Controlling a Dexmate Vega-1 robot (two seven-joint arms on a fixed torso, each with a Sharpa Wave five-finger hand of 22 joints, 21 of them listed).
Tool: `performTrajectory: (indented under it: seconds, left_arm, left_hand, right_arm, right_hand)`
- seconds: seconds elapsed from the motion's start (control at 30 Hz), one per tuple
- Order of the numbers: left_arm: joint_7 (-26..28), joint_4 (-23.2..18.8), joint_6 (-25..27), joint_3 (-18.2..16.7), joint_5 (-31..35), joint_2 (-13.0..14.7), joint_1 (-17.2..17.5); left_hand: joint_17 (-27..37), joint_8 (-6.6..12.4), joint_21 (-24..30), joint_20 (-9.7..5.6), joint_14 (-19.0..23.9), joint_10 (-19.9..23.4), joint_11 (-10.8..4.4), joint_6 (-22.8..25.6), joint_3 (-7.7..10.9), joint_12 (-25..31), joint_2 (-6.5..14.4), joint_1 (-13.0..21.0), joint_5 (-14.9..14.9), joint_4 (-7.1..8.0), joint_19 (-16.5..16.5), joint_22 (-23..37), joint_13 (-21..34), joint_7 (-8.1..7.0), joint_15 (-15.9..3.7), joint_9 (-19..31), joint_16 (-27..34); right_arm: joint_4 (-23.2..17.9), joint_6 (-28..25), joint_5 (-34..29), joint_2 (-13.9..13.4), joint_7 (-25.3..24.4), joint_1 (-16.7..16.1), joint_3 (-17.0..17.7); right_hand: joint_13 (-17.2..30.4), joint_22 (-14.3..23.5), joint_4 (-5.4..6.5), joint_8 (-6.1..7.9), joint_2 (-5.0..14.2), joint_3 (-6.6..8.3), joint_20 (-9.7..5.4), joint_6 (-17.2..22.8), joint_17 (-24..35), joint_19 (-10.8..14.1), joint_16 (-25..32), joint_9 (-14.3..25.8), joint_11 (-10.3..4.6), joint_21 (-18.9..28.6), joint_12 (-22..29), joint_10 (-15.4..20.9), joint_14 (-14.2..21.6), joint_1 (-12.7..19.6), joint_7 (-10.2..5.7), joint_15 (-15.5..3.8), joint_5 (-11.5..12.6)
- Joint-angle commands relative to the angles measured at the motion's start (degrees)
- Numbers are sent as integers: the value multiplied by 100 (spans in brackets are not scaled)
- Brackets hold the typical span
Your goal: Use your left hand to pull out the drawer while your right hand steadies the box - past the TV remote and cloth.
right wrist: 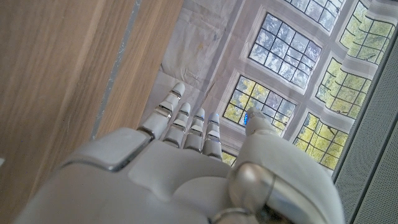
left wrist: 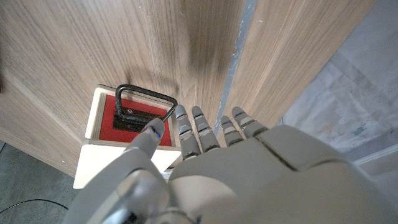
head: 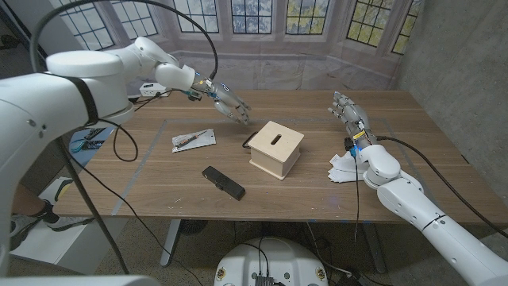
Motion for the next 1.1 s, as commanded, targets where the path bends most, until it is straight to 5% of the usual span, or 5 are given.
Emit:
performTrajectory:
  seconds: [0.03,1.1]
  left_arm:
    - [-181,-7,-10,15,-170,-104,83]
    - [-670,-20,-75,-62,-613,-260,301]
  left_hand:
    - [15,48,17,-6,-16,34,-32,20,14,-8,1,-64,-34,15,-7,21,14,0,7,15,8]
    - [3,60,31,-13,-9,41,-43,25,37,-19,0,-105,-49,21,-26,19,9,2,-3,10,8]
  right_arm:
    - [-47,19,-31,22,-52,-69,32]
    - [-425,-203,-354,-165,-323,-247,155]
  right_hand:
    - [20,15,-31,26,18,2,-77,3,8,22,23,25,-6,18,11,-19,-9,15,17,-162,42]
    - [20,15,-32,23,24,5,-91,-17,9,2,24,25,-6,14,15,-24,-29,4,-3,-180,41]
